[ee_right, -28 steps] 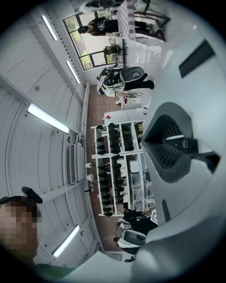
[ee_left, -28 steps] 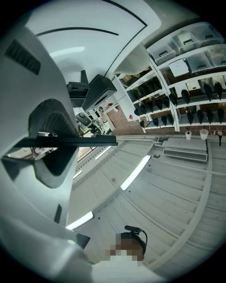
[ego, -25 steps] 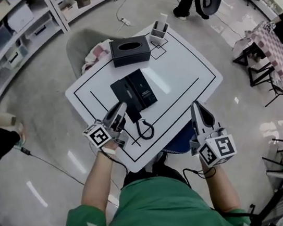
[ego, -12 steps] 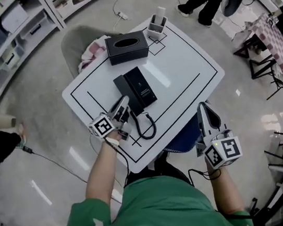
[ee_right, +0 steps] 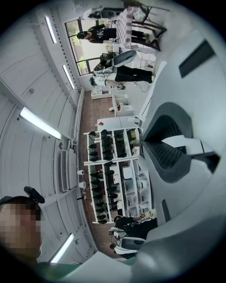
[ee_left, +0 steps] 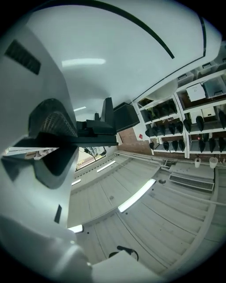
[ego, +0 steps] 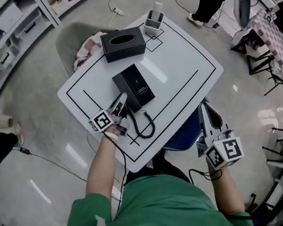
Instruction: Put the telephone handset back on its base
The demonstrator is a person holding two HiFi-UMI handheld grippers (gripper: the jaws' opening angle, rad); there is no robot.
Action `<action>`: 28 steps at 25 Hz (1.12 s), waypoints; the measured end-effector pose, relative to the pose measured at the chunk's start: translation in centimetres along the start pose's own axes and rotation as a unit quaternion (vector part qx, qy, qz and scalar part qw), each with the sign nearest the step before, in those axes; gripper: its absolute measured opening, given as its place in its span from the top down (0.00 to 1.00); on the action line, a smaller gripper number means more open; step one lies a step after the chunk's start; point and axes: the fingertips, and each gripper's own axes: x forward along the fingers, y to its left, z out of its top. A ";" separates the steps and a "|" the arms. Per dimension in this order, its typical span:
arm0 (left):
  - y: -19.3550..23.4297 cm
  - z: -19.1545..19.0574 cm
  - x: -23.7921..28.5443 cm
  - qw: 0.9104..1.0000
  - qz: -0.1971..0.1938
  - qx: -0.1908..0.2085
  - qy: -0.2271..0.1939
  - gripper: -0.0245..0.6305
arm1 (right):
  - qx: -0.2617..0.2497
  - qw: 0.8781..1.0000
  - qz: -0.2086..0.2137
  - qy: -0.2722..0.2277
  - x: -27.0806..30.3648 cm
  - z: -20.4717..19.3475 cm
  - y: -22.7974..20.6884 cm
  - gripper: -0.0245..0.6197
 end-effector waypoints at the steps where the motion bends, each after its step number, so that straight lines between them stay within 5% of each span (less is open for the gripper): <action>1: 0.2 -0.1 0.1 1.000 0.001 -0.008 -0.001 0.84 | 0.000 1.000 0.001 0.000 0.0 0.0 0.0 0.93; 5: -0.1 -0.4 0.9 0.999 -0.020 -0.036 -0.006 0.84 | 0.002 1.000 0.005 0.001 0.0 0.0 0.1 0.93; 8: 0.0 0.0 1.1 1.000 0.005 -0.005 0.007 0.84 | 0.001 1.000 0.003 0.000 -0.1 0.1 0.2 0.93; 14: 1.9 0.0 0.9 0.996 0.083 -0.010 0.022 0.78 | 0.002 1.000 0.013 -0.010 -0.2 0.7 0.3 0.93; 19: 2.1 0.2 0.4 0.987 0.147 0.036 0.057 0.64 | 0.006 1.000 0.018 -0.017 -0.3 0.8 0.4 0.93; 28: -2.6 2.8 -2.6 0.983 0.158 0.092 0.024 0.64 | 0.004 0.999 0.027 -0.043 -0.8 3.0 0.2 0.93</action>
